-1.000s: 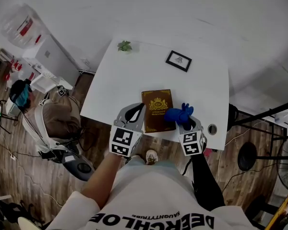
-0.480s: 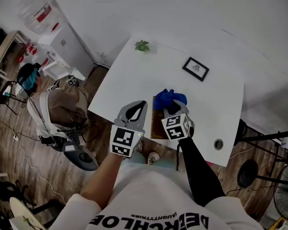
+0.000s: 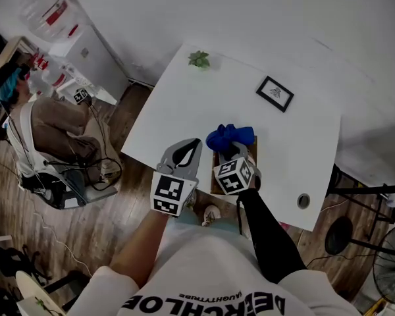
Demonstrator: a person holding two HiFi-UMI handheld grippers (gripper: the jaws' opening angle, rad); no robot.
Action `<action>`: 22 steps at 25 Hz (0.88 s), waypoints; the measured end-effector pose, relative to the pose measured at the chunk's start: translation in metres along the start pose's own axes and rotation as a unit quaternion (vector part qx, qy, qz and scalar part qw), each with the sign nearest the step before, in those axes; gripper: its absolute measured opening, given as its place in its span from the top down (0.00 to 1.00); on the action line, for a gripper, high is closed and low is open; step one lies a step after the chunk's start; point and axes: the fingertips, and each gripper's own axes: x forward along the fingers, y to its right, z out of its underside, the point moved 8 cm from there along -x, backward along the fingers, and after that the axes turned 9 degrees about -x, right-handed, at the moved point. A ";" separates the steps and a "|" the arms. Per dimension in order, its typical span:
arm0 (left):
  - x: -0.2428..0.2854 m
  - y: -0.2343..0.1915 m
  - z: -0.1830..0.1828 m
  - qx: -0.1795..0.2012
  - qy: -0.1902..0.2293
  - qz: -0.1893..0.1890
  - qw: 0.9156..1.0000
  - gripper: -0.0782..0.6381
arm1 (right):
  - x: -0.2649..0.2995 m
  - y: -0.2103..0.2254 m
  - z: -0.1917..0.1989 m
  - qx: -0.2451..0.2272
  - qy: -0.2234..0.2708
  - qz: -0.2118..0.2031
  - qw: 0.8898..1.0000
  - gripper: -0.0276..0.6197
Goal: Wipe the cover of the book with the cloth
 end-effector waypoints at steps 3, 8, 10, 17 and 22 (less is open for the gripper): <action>0.006 -0.001 0.000 0.001 -0.003 0.008 1.000 0.81 | -0.004 0.006 0.008 0.005 -0.010 0.009 1.000 0.81; 0.016 0.003 0.006 0.009 -0.009 0.025 1.000 0.81 | -0.021 0.027 0.040 0.036 -0.035 0.046 0.998 0.82; 0.018 0.007 0.006 0.012 -0.009 0.034 0.999 0.81 | -0.028 0.038 0.054 0.053 -0.045 0.065 0.995 0.82; 0.019 0.013 0.008 0.020 -0.014 0.049 0.999 0.81 | -0.044 0.069 0.097 0.112 -0.097 0.117 0.982 0.82; 0.012 0.017 0.003 0.013 -0.010 0.053 0.998 0.81 | -0.058 0.073 0.097 0.121 -0.065 0.134 0.981 0.82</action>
